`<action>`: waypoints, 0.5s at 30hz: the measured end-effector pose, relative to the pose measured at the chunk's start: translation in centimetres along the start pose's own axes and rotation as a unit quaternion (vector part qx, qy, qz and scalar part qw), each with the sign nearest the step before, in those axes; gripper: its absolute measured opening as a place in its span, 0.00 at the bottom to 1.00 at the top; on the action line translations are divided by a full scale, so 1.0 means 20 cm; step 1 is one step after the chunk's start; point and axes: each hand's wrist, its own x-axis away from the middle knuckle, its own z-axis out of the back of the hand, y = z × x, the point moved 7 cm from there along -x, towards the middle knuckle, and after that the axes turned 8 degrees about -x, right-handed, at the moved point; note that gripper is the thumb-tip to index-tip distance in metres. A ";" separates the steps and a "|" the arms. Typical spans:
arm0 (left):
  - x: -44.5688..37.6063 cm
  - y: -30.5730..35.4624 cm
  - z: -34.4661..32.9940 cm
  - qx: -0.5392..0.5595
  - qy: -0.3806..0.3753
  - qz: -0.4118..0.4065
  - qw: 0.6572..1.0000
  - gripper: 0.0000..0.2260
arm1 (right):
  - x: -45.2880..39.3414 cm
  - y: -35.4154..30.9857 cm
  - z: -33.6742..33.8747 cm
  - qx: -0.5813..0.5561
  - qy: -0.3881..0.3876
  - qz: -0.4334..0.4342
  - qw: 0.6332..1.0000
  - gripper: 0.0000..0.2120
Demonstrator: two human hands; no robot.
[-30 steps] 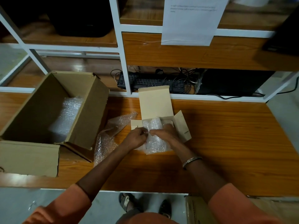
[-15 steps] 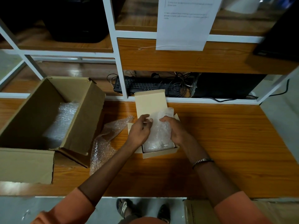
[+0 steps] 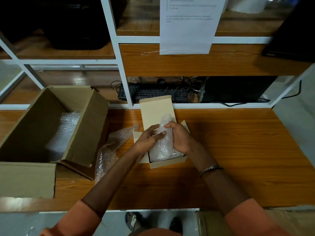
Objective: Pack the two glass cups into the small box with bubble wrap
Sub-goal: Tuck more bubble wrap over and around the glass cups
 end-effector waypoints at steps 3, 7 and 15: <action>-0.01 -0.03 0.01 0.059 0.023 0.007 0.998 0.24 | 0.00 0.02 0.02 0.005 0.012 -0.007 1.000 0.22; 0.00 -0.07 0.09 0.131 0.096 0.032 0.986 0.16 | 0.00 0.07 0.05 0.059 0.031 -0.021 0.998 0.24; -0.01 -0.14 0.05 0.078 0.016 0.077 0.994 0.18 | -0.07 0.08 0.11 0.219 0.115 -0.005 0.969 0.15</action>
